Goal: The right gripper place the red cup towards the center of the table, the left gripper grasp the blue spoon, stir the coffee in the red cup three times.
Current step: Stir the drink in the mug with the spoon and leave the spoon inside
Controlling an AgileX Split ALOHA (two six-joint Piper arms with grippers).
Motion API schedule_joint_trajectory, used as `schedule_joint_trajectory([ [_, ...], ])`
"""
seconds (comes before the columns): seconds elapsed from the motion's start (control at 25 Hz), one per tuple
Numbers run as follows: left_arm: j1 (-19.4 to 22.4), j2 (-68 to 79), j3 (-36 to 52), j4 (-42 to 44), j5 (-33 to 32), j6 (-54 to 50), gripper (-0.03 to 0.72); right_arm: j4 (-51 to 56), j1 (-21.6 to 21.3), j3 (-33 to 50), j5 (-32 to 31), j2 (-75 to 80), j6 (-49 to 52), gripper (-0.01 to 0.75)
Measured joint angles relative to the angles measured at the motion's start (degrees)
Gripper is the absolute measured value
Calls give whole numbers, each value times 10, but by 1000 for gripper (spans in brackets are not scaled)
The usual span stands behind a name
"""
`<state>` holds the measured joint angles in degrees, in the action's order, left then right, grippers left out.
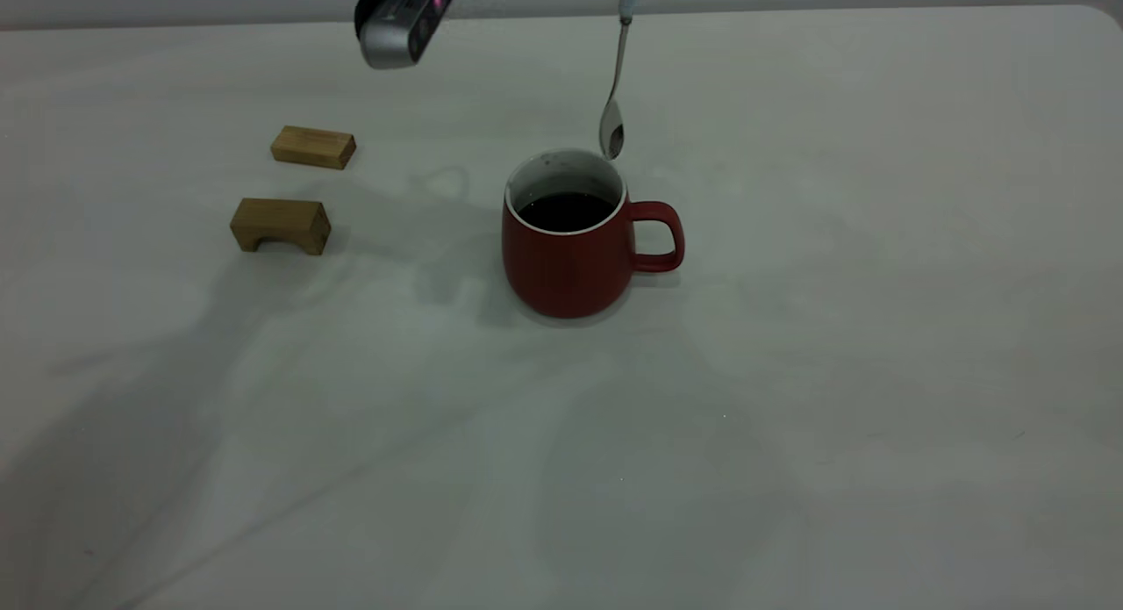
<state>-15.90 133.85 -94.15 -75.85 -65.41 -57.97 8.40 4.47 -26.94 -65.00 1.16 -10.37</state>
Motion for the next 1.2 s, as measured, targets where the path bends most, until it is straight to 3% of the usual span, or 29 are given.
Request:
schedule_joint_trajectory([
  [0.4,8,27,0,46,25,-42,168,0,0,0,0,0,0,237],
  [0.64,8,75,0,32,43,10,168,0,0,0,0,0,0,237],
  [0.84,8,95,0,-14,87,120,168,0,0,0,0,0,0,237],
  [1.04,5,115,0,-74,52,119,168,0,0,0,0,0,0,237],
  [1.2,5,114,0,-37,29,47,168,0,0,0,0,0,0,237],
])
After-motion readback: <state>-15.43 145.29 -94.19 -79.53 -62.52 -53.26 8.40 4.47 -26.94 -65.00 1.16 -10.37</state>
